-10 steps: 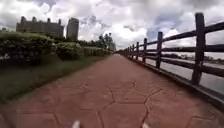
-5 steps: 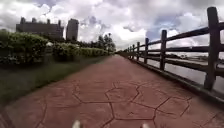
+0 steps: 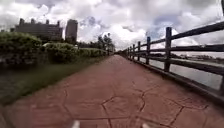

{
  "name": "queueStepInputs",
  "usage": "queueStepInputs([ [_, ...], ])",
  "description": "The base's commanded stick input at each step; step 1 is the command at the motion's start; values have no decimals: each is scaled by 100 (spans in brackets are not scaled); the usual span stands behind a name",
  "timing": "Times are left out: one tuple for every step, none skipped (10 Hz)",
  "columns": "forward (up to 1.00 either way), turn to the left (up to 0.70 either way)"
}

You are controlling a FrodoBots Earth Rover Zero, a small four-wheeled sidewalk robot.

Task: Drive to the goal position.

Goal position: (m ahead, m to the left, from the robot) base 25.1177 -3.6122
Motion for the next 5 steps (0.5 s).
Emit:
queueStepInputs([
  [70, 0],
  [70, 0],
  [70, 0],
  [70, 0],
  [70, 0],
])
